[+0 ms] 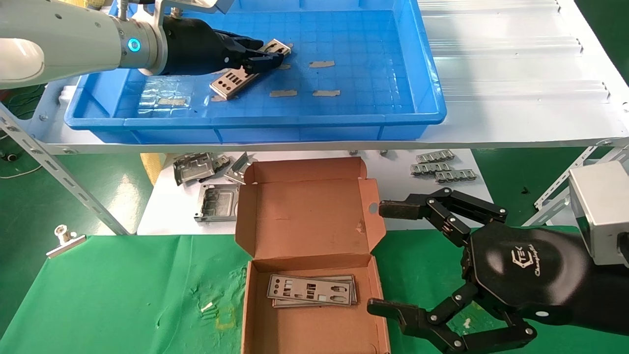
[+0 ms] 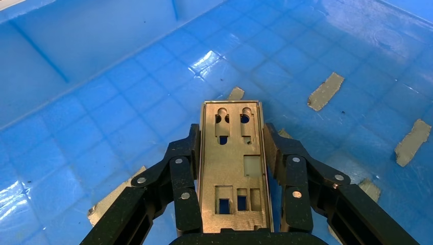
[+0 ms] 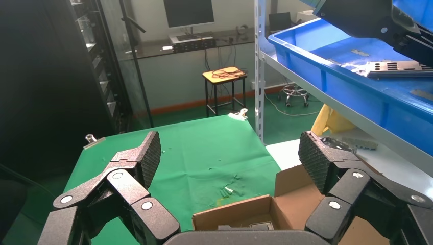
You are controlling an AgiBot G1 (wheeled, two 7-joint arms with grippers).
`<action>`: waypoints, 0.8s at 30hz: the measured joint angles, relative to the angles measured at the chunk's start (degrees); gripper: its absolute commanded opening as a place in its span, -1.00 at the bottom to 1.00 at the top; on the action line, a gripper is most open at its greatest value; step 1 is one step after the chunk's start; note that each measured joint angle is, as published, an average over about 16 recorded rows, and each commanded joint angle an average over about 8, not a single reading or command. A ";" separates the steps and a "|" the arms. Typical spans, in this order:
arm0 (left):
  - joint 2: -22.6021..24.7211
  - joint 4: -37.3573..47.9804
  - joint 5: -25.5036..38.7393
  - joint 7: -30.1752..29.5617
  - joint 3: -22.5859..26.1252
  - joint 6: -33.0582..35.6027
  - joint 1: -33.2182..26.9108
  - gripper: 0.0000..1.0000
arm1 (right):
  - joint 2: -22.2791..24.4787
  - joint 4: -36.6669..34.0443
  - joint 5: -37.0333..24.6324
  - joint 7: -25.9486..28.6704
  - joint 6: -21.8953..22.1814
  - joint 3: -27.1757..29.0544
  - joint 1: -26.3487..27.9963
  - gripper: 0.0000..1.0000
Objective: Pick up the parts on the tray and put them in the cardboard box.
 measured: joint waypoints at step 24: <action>-2.10 -3.32 -2.53 3.27 -1.12 0.18 -1.09 -1.00 | 0.00 0.00 0.00 0.00 0.00 0.00 0.00 1.00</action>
